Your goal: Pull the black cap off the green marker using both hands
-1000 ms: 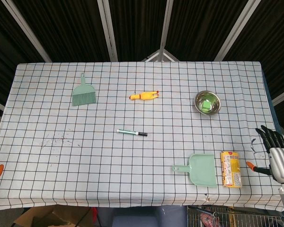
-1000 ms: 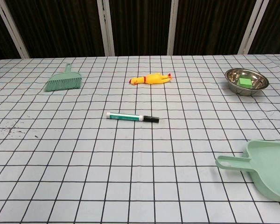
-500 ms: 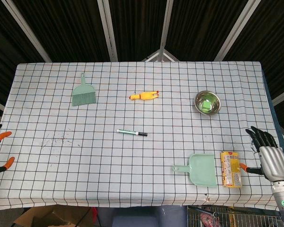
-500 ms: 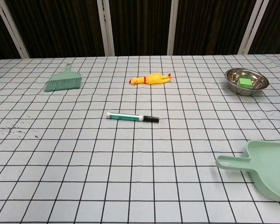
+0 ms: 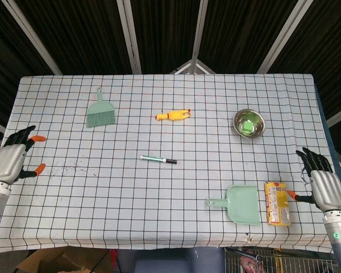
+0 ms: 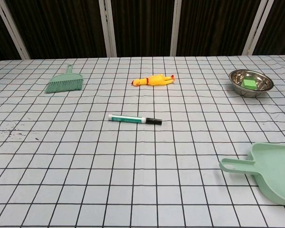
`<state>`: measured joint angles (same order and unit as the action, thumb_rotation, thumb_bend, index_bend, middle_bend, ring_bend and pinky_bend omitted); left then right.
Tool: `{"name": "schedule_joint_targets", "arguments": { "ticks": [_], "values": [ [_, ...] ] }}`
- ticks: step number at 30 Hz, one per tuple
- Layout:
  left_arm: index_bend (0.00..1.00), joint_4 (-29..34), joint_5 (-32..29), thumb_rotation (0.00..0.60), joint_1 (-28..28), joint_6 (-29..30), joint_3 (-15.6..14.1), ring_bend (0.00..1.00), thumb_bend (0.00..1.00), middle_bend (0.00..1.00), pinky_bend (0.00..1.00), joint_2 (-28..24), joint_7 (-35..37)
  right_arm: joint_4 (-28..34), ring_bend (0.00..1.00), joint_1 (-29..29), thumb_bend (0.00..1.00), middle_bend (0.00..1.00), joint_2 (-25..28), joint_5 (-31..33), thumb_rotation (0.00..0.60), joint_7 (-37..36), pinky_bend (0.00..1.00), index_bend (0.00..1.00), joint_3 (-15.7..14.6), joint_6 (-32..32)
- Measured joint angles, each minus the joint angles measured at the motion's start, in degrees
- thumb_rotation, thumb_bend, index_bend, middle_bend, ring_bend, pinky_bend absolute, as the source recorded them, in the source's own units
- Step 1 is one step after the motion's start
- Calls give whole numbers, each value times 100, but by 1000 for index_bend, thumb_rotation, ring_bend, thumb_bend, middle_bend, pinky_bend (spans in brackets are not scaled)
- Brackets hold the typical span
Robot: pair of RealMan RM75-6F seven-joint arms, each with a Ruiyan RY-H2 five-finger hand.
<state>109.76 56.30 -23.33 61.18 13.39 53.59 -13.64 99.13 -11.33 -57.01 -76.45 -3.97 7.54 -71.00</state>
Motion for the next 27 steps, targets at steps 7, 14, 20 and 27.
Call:
{"name": "schedule_joint_targets", "arguments": {
  "ticks": [7,14,20,27],
  "values": [
    [281,-371,-2247,600,-1456,-385,216,0,427,0,0,789,-1590,335,0,-32,164,0,253,303,600,224,0,97,39,113],
    [277,-945,-3750,600,-2919,-237,340,0,426,0,0,1952,-3033,435,0,-92,164,0,247,533,600,467,0,97,58,185],
    [276,-1559,-4172,600,-3535,-221,420,0,426,0,0,2822,-3284,408,0,-170,164,0,180,658,600,617,0,97,65,271],
    [292,-2023,-4270,600,-3879,-259,401,0,424,0,0,3545,-3325,300,0,-200,164,0,121,707,600,589,0,97,82,274]
  ]
}}
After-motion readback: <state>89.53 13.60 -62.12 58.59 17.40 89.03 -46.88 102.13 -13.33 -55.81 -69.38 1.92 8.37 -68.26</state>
